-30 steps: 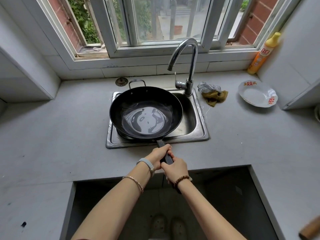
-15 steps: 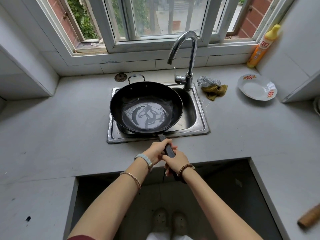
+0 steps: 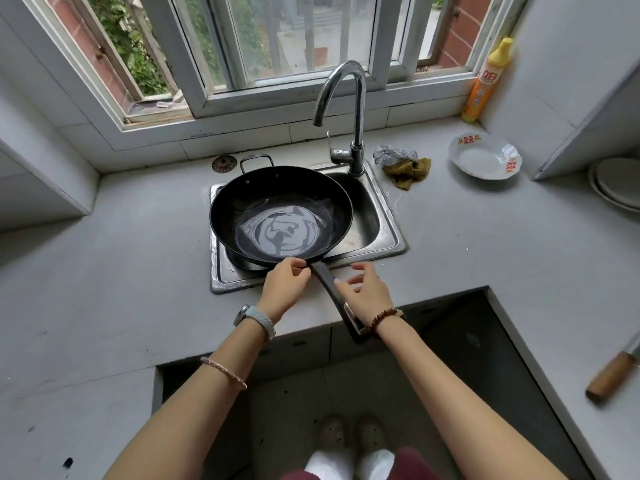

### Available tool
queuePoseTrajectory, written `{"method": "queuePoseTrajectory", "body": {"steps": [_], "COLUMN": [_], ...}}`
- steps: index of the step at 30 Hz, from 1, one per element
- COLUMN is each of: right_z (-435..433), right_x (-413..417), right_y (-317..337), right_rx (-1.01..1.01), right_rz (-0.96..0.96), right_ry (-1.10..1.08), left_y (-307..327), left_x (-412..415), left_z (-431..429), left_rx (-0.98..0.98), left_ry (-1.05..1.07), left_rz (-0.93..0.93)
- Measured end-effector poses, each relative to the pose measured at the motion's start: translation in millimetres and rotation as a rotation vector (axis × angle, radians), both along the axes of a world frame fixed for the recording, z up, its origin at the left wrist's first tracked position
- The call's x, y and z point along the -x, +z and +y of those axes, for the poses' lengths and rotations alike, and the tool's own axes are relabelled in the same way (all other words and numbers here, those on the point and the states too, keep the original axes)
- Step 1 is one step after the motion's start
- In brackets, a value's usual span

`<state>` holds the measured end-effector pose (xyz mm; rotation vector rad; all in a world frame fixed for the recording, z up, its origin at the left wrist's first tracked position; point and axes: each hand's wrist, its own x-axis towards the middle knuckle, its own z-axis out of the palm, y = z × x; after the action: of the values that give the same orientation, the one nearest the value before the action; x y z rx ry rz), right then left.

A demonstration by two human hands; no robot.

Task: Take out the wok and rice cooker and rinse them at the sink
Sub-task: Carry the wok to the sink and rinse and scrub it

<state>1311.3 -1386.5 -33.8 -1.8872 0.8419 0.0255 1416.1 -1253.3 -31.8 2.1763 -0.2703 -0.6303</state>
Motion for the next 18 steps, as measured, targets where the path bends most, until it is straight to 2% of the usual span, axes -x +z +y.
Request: {"method": "queuePoseTrajectory", "body": {"steps": [4, 9, 15, 18], "right_z": [-15.2, -39.4, -66.5, -71.6], "right_x": [22.9, 65.2, 145.4, 194.0], "right_y": [25.9, 55.8, 78.1, 87.6], "right_rx": [0.189, 0.43, 0.561, 0.593], "right_rz": [-0.15, -0.239, -0.193, -0.17], "right_ry": [-0.06, -0.162, -0.393, -0.52], "left_y": [21.7, 43.2, 70.5, 78.4], "left_x": [0.5, 1.9, 37.9, 66.0], "left_z": [6.5, -11.5, -69.3, -104.2], "left_rx": [-0.03, -0.001, 0.174, 0.228], "left_ry": [-0.163, -0.318, -0.502, -0.609], "left_rz": [-0.363, -0.656, -0.795, -0.805]}}
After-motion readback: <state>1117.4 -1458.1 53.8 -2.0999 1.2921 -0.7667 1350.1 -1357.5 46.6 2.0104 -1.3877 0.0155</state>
